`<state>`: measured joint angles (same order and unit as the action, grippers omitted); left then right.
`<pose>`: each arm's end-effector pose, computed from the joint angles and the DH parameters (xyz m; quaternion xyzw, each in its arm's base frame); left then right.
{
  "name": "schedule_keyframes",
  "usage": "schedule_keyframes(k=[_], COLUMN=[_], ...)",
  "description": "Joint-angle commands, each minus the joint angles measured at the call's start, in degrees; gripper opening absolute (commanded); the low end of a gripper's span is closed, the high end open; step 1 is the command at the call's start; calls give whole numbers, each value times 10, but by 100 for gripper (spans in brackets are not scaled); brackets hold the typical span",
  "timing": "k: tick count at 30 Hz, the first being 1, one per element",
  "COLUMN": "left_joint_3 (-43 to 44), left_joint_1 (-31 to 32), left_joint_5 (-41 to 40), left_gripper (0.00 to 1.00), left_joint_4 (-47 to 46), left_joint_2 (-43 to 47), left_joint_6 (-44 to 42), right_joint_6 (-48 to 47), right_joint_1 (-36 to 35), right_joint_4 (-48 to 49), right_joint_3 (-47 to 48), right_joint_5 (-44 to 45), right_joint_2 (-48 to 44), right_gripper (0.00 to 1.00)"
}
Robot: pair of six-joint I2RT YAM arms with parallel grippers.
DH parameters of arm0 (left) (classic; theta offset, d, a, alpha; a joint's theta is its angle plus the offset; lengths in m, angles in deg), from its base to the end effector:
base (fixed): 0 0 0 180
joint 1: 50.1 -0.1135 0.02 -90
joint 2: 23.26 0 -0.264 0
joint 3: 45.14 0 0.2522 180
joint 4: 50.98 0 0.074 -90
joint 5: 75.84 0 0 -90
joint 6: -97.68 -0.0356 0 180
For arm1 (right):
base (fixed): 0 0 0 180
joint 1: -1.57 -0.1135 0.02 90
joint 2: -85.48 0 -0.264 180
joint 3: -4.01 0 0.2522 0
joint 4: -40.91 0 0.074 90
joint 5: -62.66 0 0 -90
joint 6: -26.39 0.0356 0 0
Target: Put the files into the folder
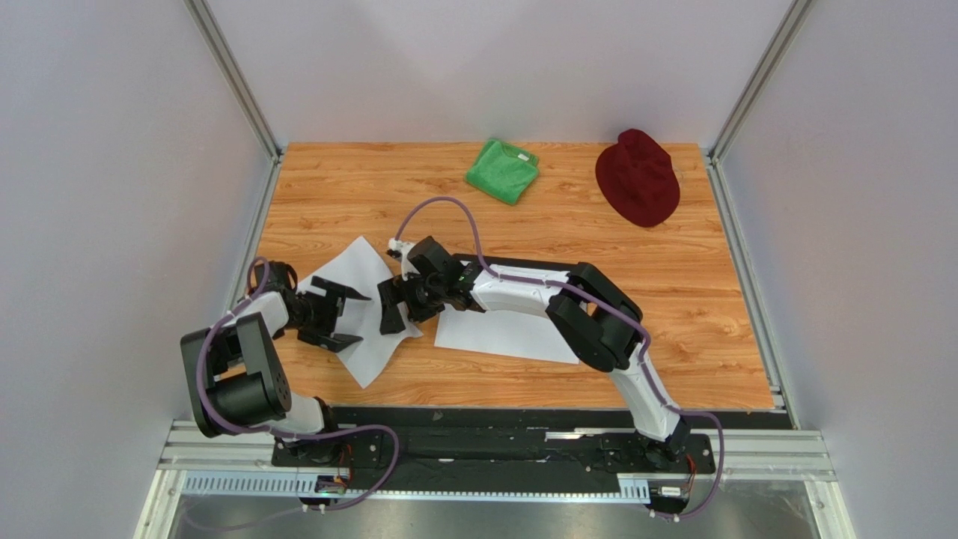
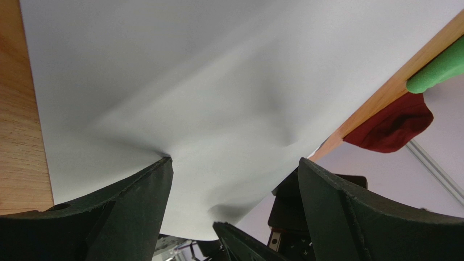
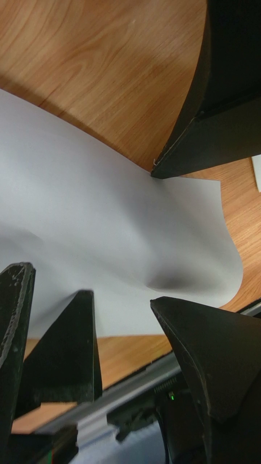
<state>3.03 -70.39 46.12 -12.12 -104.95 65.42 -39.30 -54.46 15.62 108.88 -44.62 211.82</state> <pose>0.2163 0.0599 0.1361 -0.5653 0.7647 -0.3049 0.0521 0.2623 0.4082 0.1552 -0.3044 0.8690 0.3417 0.1883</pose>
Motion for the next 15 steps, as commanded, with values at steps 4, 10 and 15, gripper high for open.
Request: schedule_keyframes(k=[4, 10, 15], left_joint_3=[-22, -24, -27], left_joint_1=[-3, -3, -4], left_joint_5=[7, 9, 12], left_gripper=[94, 94, 94], left_joint_4=[-9, -1, 0], left_joint_2=[7, 16, 21], left_joint_6=[-8, -18, -24], right_joint_6=[187, 298, 366], right_joint_1=[48, 58, 63], right_joint_4=[212, 317, 385], right_joint_3=[-87, -82, -110], right_joint_5=[-242, -289, -285], right_joint_2=[-7, 16, 7], right_gripper=[90, 91, 91])
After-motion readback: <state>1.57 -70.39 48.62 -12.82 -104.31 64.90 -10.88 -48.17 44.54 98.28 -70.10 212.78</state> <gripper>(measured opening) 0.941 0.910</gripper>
